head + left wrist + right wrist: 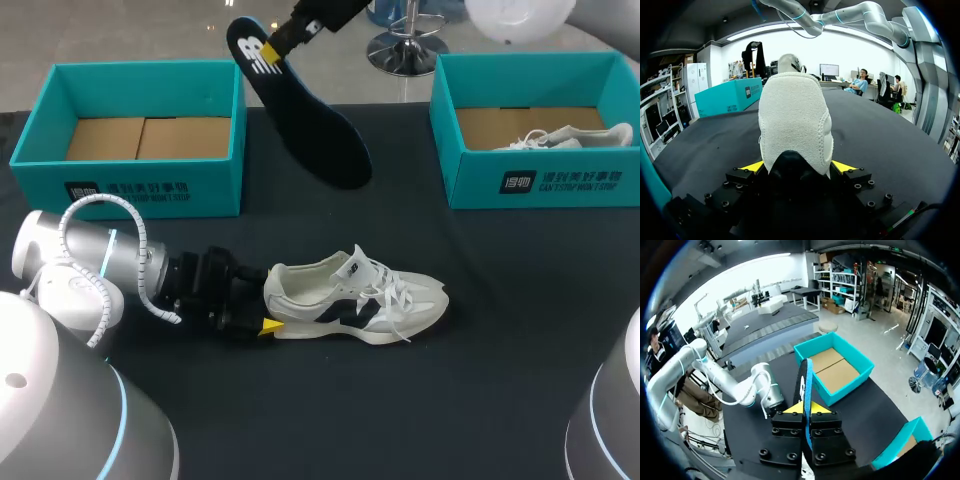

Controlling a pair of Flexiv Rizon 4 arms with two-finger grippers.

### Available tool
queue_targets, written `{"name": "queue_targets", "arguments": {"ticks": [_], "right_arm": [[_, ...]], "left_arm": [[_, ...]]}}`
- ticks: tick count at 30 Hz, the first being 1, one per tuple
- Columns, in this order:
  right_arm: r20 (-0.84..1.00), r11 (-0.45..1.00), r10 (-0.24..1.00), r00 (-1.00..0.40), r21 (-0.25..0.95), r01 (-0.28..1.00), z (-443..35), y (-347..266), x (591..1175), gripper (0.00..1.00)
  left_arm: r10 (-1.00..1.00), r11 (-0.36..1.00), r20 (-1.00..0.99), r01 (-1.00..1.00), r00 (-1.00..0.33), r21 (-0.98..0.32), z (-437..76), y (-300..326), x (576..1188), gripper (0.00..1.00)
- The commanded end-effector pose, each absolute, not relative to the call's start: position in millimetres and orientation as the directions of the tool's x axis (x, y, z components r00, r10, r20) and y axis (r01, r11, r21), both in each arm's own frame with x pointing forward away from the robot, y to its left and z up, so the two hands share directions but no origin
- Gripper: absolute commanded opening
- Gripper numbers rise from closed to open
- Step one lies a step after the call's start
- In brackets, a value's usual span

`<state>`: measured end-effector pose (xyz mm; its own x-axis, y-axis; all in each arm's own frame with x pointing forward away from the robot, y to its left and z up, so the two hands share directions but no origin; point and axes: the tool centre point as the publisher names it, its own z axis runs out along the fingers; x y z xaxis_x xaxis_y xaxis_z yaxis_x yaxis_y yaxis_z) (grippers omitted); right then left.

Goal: Take the shoe out of the shoebox, open the shoe tongue, remove and reinsert the insole, then place the shoe into the shoebox

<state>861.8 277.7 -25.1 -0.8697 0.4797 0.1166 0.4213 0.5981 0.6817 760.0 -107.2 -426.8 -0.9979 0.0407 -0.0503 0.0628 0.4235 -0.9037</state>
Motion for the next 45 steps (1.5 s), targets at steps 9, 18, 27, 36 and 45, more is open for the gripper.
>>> {"name": "queue_targets", "arguments": {"ticks": [9,18,27,36,45], "right_arm": [[0.359,0.334,0.442,-0.822,0.785,0.522,11,295,858,0.0],[0.359,0.334,0.442,-0.822,0.785,0.522,11,295,858,0.0],[0.518,0.201,0.411,-0.75,0.751,0.629,20,282,846,0.0],[0.607,0.121,0.375,-0.701,0.718,0.686,57,253,815,0.0],[0.68,0.133,0.358,-0.64,0.642,0.756,96,230,797,0.0]], "left_arm": [[0.041,0.428,-0.05,0.063,-0.998,-0.902,-433,-109,762,0.0],[0.041,0.428,-0.05,0.063,-0.998,-0.902,-433,-109,762,0.0],[0.041,0.428,-0.05,0.063,-0.998,-0.902,-433,-109,762,0.0],[0.041,0.428,-0.05,0.063,-0.998,-0.902,-433,-109,762,0.0],[0.041,0.428,-0.05,0.063,-0.998,-0.902,-433,-109,762,0.0]]}}
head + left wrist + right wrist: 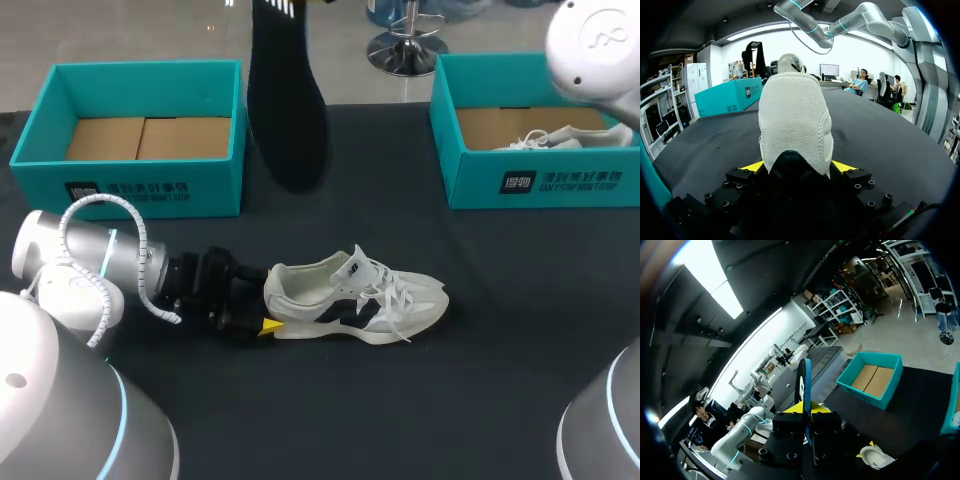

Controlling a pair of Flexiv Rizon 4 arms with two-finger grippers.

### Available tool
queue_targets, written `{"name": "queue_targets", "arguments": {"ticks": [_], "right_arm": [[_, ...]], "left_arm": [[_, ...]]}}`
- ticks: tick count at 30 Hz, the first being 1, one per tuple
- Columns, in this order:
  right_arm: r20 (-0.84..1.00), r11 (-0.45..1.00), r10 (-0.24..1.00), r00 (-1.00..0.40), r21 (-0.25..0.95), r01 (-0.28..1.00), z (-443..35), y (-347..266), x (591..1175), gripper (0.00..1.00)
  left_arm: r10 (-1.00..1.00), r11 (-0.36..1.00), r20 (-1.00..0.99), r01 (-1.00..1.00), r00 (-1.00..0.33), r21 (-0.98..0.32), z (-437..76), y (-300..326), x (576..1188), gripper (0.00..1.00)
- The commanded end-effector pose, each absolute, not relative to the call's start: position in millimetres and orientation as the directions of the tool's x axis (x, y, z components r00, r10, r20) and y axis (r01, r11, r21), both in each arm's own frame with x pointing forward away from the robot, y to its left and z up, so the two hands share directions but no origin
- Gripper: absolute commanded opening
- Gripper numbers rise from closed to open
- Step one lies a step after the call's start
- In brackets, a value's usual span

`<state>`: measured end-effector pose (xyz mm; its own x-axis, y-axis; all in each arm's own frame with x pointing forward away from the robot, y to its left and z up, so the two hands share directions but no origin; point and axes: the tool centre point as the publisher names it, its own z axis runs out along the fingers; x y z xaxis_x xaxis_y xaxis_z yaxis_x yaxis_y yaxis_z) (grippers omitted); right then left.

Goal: Take the shoe out of the shoebox, open the shoe tongue, remove and reinsert the insole, then place the shoe into the shoebox

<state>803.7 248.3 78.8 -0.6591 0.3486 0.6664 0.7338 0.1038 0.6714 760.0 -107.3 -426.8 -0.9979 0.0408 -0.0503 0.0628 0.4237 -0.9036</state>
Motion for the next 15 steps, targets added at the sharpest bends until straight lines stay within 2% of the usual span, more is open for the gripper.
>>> {"name": "queue_targets", "arguments": {"ticks": [1,15], "right_arm": [[0.683,0.141,0.357,-0.638,0.636,0.759,100,227,795,0.0],[0.713,0.149,0.294,-0.637,0.624,0.767,120,209,777,0.0]], "left_arm": [[0.041,0.428,-0.05,0.063,-0.998,-0.902,-433,-109,762,0.0],[0.041,0.428,-0.05,0.063,-0.998,-0.902,-433,-109,762,0.0]]}}
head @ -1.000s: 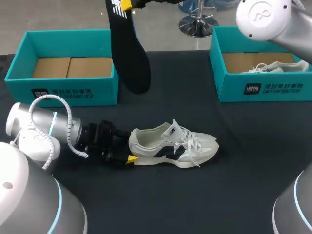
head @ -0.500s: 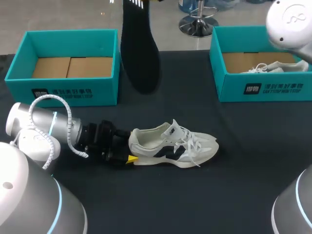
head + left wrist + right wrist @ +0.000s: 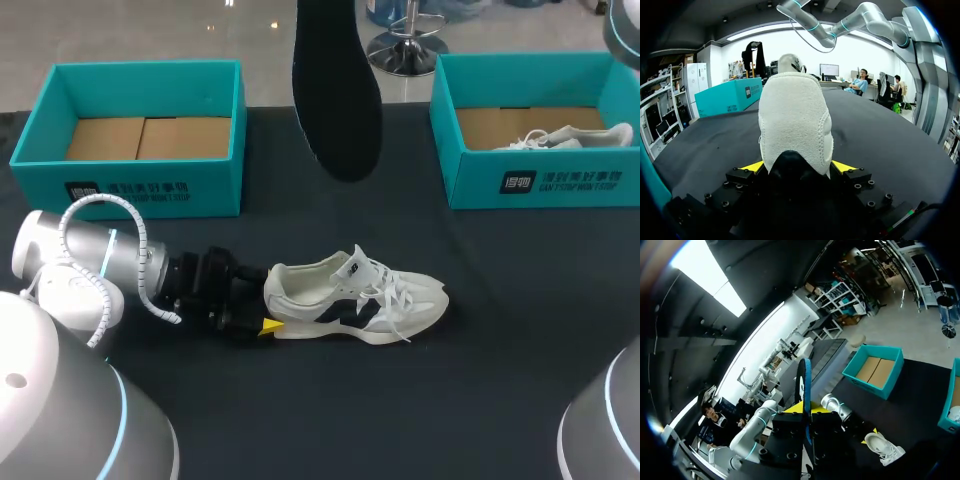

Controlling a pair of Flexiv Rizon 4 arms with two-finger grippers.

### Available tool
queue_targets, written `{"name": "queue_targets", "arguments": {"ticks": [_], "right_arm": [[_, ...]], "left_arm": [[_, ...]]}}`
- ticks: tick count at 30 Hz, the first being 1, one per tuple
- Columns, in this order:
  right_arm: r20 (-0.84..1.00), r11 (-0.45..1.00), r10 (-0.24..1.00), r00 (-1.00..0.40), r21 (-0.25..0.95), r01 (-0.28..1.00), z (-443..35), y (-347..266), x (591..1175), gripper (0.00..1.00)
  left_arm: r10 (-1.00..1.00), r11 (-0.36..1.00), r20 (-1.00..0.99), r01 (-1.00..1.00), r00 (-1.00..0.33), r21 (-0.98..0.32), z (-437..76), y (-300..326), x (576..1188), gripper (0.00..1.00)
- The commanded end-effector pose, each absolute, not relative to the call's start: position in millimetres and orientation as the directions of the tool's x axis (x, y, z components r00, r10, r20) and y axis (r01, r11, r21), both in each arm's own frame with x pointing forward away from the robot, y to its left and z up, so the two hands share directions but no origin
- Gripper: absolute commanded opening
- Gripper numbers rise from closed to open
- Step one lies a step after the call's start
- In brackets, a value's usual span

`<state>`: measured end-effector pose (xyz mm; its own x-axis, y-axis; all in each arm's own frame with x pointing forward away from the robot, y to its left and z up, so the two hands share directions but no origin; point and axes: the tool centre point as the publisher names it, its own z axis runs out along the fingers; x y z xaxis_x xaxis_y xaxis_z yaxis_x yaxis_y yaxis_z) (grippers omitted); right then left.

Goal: Take the shoe out of the shoebox, open the shoe tongue, remove and reinsert the insole, then place the shoe into the shoebox

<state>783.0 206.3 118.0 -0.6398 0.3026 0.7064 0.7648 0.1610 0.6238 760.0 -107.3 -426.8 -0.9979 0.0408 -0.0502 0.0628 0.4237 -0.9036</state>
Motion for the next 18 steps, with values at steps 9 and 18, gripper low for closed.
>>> {"name": "queue_targets", "arguments": {"ticks": [9,18], "right_arm": [[0.707,0.164,0.333,-0.623,0.608,0.777,132,219,767,0.0],[0.707,0.164,0.333,-0.623,0.608,0.777,132,219,767,0.0]], "left_arm": [[0.041,0.428,-0.05,0.063,-0.998,-0.902,-433,-109,762,0.0],[0.041,0.428,-0.05,0.063,-0.998,-0.902,-433,-109,762,1.0]]}}
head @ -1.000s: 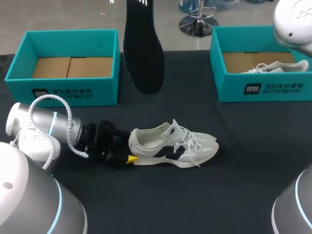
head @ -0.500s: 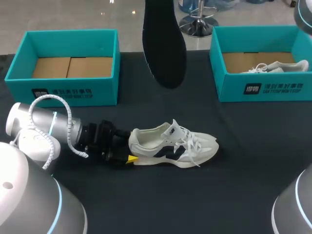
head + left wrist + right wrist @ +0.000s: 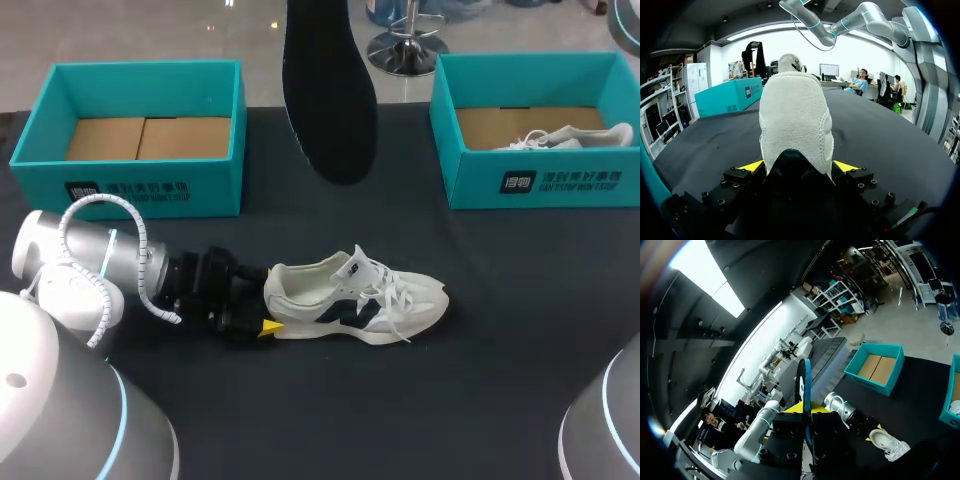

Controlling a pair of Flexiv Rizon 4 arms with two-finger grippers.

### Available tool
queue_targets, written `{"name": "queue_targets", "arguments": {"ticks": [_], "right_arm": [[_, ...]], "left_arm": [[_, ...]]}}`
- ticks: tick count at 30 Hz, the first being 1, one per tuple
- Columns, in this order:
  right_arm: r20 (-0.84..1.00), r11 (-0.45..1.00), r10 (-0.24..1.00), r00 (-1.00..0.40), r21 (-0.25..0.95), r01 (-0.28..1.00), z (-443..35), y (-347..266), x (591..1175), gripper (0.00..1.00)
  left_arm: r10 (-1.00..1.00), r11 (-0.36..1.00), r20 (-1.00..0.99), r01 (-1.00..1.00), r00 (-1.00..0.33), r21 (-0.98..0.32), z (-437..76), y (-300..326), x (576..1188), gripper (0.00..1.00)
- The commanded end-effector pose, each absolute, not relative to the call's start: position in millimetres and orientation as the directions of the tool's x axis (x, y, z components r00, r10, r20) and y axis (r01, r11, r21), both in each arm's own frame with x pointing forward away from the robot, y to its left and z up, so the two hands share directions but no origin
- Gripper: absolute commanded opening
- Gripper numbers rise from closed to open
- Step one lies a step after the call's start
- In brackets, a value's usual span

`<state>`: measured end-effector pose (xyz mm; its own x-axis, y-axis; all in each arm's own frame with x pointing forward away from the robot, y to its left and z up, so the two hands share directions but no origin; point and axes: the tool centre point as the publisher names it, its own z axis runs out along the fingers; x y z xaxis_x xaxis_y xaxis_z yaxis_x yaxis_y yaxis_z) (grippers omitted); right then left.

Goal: Take the shoe out of the shoebox, open the shoe tongue, remove and reinsert the insole, then place the shoe into the shoebox

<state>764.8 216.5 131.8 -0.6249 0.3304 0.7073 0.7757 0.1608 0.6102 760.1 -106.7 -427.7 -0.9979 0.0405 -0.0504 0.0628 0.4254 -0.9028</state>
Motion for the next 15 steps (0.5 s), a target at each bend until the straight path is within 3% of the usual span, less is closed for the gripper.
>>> {"name": "queue_targets", "arguments": {"ticks": [1,15], "right_arm": [[0.707,0.164,0.333,-0.623,0.608,0.777,132,219,767,0.0],[0.707,0.164,0.333,-0.623,0.608,0.777,132,219,767,0.0]], "left_arm": [[0.041,0.428,-0.05,0.063,-0.998,-0.902,-433,-109,762,1.0],[0.094,0.497,-0.126,0.156,-0.988,-0.854,-425,-91,746,1.0]]}}
